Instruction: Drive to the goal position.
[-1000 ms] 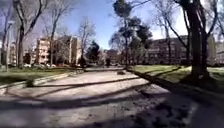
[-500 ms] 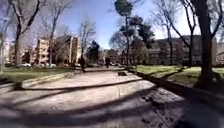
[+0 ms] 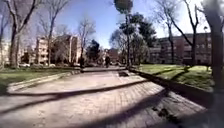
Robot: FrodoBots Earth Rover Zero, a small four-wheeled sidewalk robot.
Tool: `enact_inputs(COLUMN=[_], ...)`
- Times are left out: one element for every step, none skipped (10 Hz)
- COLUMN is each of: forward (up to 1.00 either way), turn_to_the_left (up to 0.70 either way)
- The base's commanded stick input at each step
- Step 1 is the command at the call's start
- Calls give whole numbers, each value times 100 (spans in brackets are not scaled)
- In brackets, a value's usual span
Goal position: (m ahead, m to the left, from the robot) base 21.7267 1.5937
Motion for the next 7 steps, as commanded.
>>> enact_inputs(forward=[100, 100, 100, 100, 100, 100, 100], turn_to_the_left=[0, 0, 0, 0, 0, 0, 0])
